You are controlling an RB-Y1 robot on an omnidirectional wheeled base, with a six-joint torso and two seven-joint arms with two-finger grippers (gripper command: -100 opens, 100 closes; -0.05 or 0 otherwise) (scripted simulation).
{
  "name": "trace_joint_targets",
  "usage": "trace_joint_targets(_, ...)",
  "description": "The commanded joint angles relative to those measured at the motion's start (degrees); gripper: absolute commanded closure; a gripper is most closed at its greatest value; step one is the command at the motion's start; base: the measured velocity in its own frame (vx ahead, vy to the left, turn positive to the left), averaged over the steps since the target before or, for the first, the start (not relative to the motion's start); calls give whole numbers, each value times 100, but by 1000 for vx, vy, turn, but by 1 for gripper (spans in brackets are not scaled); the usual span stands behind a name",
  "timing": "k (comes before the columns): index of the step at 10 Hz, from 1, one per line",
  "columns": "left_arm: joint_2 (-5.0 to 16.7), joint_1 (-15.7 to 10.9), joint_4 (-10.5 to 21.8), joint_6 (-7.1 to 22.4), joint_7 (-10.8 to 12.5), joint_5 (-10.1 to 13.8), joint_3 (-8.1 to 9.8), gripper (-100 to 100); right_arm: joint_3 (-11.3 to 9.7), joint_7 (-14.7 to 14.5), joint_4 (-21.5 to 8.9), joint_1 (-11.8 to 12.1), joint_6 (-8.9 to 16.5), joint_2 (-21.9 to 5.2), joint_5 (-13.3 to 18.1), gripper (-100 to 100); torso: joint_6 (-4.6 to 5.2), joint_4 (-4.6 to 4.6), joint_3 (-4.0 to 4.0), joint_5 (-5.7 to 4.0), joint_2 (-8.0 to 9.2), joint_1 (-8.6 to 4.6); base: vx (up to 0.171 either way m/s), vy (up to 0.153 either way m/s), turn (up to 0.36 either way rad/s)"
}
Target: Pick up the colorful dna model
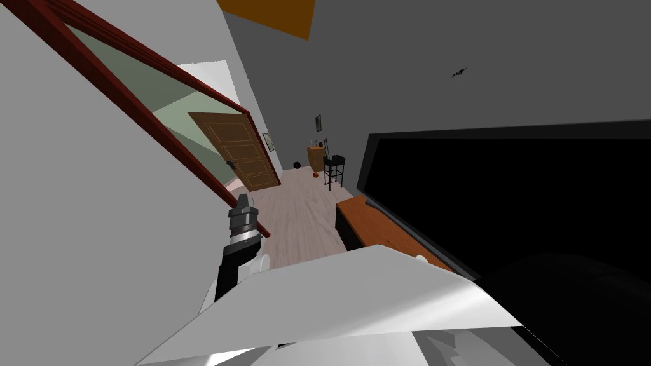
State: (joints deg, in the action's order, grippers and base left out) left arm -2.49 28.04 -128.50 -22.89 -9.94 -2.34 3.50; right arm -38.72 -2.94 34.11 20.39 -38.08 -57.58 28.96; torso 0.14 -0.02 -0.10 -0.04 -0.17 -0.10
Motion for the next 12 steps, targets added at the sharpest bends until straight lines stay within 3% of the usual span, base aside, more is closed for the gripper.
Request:
trace_joint_targets(1,0,0,0,0,0,0,0,0,-137,-4,-254,-26,-21,34,75,-100,0,0,0,0,0,0,35,-22,132)
trace_joint_targets(2,0,-1,0,0,0,0,-1,0,-137,-4,-233,-26,-21,34,75,-100,-5,0,-1,2,-4,2,42,-29,98)
trace_joint_targets(5,1,0,0,0,0,0,0,0,-508,56,-676,-66,28,222,262,-100,-4,-3,-9,-3,-16,-21,67,-85,181)
trace_joint_targets(6,1,0,0,0,0,0,0,0,-508,56,-560,-66,28,222,262,-100,-4,-3,-10,-5,-18,-25,52,-56,53)
trace_joint_targets(7,0,1,0,0,0,0,0,0,-508,56,-676,-66,28,222,262,-100,-1,-3,-8,-3,-14,-10,23,-11,-19)
trace_joint_targets(8,0,0,0,0,0,0,0,0,-690,87,-824,-84,47,369,345,-100,1,-1,-3,1,-4,6,42,-32,133)
trace_joint_targets(11,0,0,0,0,0,0,0,0,-686,113,-796,-81,72,353,342,-100,1,0,-1,0,-2,1,23,-33,35)
trace_joint_targets(12,0,0,0,0,0,0,0,0,-685,93,-831,-92,47,367,343,0,1,1,2,3,4,10,0,0,0)
